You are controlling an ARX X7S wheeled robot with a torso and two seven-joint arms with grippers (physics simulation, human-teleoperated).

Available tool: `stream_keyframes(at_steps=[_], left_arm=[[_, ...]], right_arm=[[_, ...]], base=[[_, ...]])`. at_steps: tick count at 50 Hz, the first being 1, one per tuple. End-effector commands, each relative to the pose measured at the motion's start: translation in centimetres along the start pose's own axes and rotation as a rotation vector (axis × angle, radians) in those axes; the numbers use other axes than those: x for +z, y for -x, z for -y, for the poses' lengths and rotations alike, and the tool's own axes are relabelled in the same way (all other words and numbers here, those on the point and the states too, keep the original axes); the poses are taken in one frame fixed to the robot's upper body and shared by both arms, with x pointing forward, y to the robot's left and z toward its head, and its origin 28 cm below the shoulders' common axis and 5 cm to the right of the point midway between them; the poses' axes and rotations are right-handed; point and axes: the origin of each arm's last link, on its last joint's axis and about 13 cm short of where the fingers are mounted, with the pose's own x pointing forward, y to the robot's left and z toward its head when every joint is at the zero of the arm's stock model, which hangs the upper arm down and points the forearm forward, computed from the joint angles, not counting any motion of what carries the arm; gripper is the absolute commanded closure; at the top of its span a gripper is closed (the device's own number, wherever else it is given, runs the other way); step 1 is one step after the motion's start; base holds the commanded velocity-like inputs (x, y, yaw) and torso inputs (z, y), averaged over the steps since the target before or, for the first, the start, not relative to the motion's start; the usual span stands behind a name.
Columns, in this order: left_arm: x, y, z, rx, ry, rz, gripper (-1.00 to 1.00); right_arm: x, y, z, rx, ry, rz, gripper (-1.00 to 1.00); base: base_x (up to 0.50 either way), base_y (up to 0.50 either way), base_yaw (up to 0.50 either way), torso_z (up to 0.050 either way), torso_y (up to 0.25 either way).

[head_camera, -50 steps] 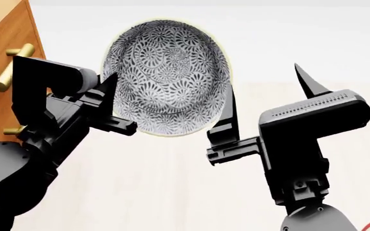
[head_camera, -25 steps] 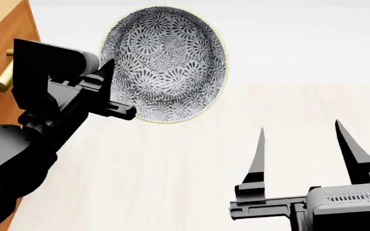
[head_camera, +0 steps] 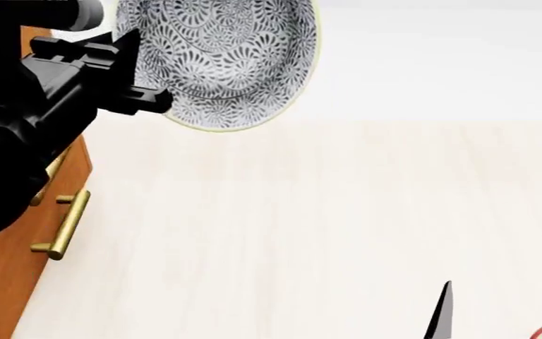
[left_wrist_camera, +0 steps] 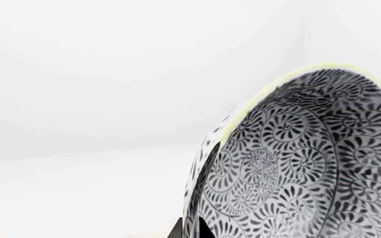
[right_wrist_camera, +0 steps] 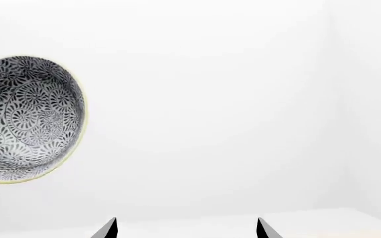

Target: Put the bowl on top of the cabinet.

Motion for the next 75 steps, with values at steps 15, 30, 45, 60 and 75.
stream_keyframes(at_steps=[15, 30, 45, 60, 75], left_arm=[[5.2, 0.3, -0.9, 0.009, 0.151, -0.088, 1.00], [8.7, -0.9, -2.8, 0.114, 0.229, -0.096, 1.00], [10.8, -0.7, -3.8, 0.225, 0.289, -0.053, 1.00], [12.1, 0.0, -5.1, 0.350, 0.353, 0.034, 1.00], [12.5, 0.5, -6.6, 0.462, 0.419, 0.082, 1.00]], right_arm=[[0.2, 1.4, 0.1, -0.028, -0.049, 0.009, -1.00], [0.1, 1.6, -0.3, 0.001, -0.061, 0.010, -1.00], [-0.1, 1.6, -0.2, -0.005, -0.064, 0.005, -1.00], [-0.1, 1.7, -0.1, -0.009, -0.067, 0.004, -1.00], [-0.2, 1.8, -0.1, -0.014, -0.064, 0.003, -1.00]], base=[[0.00, 0.00, 0.00, 0.000, 0.001], [0.00, 0.00, 0.00, 0.000, 0.000], [0.00, 0.00, 0.00, 0.001, 0.001], [0.00, 0.00, 0.00, 0.000, 0.001], [0.00, 0.00, 0.00, 0.000, 0.000]])
